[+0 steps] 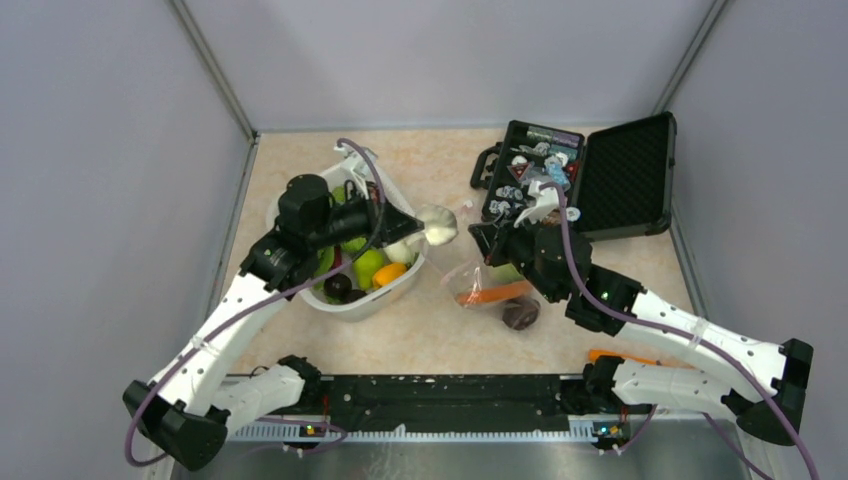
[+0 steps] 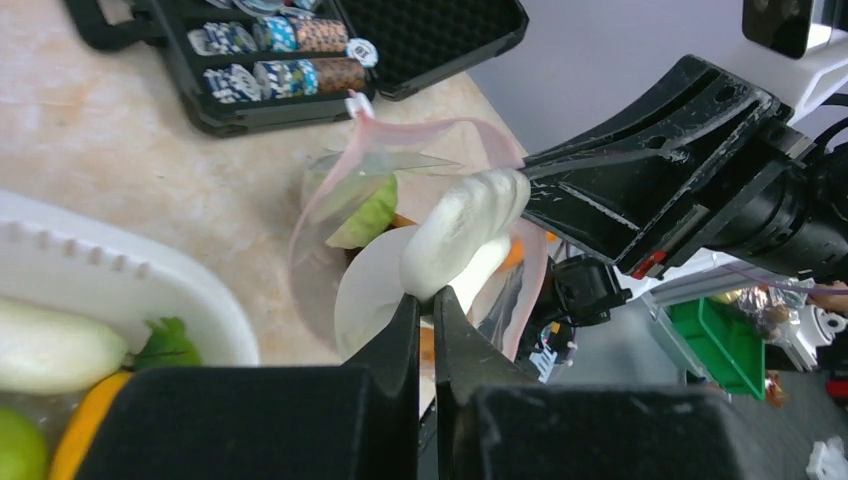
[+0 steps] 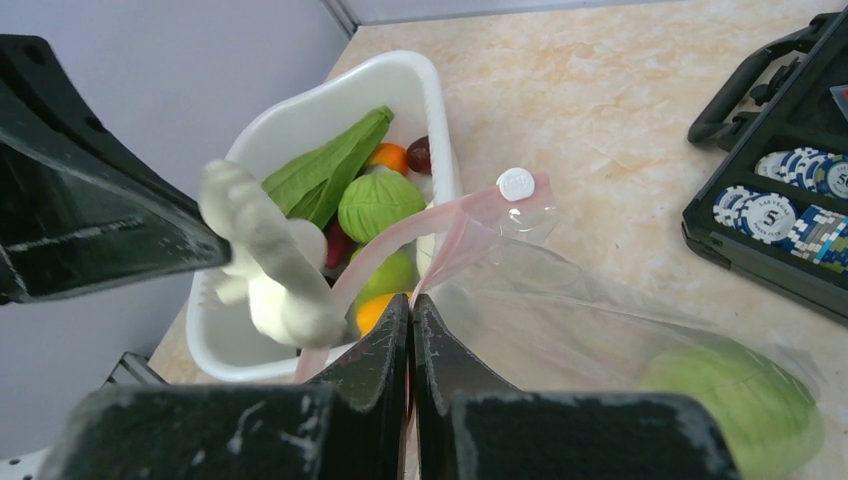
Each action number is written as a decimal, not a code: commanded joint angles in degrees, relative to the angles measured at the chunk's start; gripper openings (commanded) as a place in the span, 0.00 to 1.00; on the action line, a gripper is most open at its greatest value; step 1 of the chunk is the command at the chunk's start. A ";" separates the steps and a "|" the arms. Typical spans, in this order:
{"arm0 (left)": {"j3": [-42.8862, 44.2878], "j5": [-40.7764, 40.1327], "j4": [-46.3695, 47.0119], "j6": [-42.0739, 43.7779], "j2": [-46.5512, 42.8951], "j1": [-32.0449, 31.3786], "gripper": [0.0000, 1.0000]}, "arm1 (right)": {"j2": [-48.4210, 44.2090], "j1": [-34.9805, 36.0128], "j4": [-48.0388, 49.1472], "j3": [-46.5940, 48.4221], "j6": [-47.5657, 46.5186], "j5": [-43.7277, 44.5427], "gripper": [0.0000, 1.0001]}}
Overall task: Place the food in the zip-top bag and seal the zipper
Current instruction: Place the fake vegetable in the zipper food storage bag, then pick up the fake vegetable from the bin, then place the fake vegetable in the zipper food storage bag, then adjust the zipper food storage bag at the center of the board.
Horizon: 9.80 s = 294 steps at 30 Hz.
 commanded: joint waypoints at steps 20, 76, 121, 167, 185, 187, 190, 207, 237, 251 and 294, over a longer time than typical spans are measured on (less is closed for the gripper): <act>11.54 -17.93 -8.39 4.84 13.27 -13.20 0.00 | -1.34 -0.37 3.66 0.01 0.86 -0.73 0.00; -6.94 -41.26 -8.45 10.80 4.65 -1.10 0.99 | -5.78 -0.39 3.09 -3.26 -0.01 1.07 0.00; -5.59 -55.45 -1.65 10.64 29.65 2.92 0.45 | -5.47 -0.35 2.48 -3.52 1.04 1.91 0.00; -2.82 -37.80 -9.20 9.80 -11.29 2.93 0.16 | 3.32 -0.19 1.95 -0.17 -3.70 -14.28 0.00; -2.80 1.60 -2.96 9.75 -10.22 2.92 0.19 | -0.61 -0.19 9.00 -5.27 0.48 -5.31 0.00; -3.10 3.41 -2.48 9.50 -9.89 2.93 0.20 | -0.82 -0.20 9.97 -5.93 0.95 -4.99 0.00; -3.05 5.81 -1.99 9.63 -9.29 2.92 0.20 | -0.79 -0.19 10.00 -6.22 1.33 -4.85 0.00; -6.16 5.09 1.52 7.22 0.63 0.90 0.21 | -1.67 -0.21 12.18 -4.95 1.06 -6.36 0.00; 4.42 -39.04 -9.93 17.59 8.33 -25.54 0.48 | 0.77 -0.21 8.86 -1.08 2.78 -2.95 0.00; 1.11 -38.98 -0.17 16.18 -0.12 -25.64 0.99 | -4.23 -0.25 8.93 -4.22 4.13 2.27 0.00; 21.29 -4.35 7.97 6.36 23.06 -22.21 0.00 | -32.41 -0.25 -9.99 1.61 -14.24 14.85 0.00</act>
